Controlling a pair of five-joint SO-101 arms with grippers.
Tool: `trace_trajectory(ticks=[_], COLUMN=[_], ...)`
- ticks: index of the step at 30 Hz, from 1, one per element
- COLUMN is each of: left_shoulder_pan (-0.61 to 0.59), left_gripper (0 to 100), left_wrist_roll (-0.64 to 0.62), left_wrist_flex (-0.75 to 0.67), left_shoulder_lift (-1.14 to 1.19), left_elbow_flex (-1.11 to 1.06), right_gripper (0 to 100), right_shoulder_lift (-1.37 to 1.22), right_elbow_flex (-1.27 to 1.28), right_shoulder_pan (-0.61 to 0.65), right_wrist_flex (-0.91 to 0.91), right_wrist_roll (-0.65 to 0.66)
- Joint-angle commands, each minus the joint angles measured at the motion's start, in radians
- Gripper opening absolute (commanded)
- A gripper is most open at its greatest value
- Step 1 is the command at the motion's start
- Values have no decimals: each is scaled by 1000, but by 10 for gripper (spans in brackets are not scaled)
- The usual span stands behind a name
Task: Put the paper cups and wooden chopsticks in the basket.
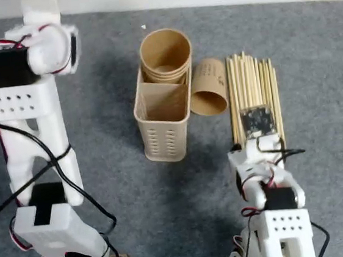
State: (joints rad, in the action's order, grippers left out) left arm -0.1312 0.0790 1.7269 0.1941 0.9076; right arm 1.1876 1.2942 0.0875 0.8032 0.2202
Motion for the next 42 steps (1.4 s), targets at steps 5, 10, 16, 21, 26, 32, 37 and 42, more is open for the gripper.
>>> trace_trajectory(ticks=[5, 10, 16, 21, 26, 32, 37, 42], left_shoulder_pan=[-93, -108, -156, -214, -214, -211, -200, -199], left_gripper=[140, 140, 143, 143, 143, 143, 143, 143], left_wrist_roll=[-44, -40, 49, 57, 57, 57, 57, 57], left_wrist_flex=[46, -150, -483, -666, -812, -933, -950, -957], left_shoulder_lift=[-16, -65, -191, -323, -433, -492, -490, -490], left_elbow_flex=[-245, -565, -1064, -1348, -1586, -1736, -1748, -1750], right_gripper=[336, 336, 336, 336, 336, 336, 324, 162], right_shoulder_lift=[-484, -797, -909, -1013, -1136, -1198, -1204, -1205], right_elbow_flex=[-489, -723, -762, -763, -771, -773, -768, -765], right_shoulder_pan=[-5, 102, 179, 177, 153, 105, 84, 85], right_wrist_flex=[25, 27, -22, -101, -234, -400, -486, -555], right_wrist_roll=[-21, 72, 273, 397, 407, 374, 278, 272])
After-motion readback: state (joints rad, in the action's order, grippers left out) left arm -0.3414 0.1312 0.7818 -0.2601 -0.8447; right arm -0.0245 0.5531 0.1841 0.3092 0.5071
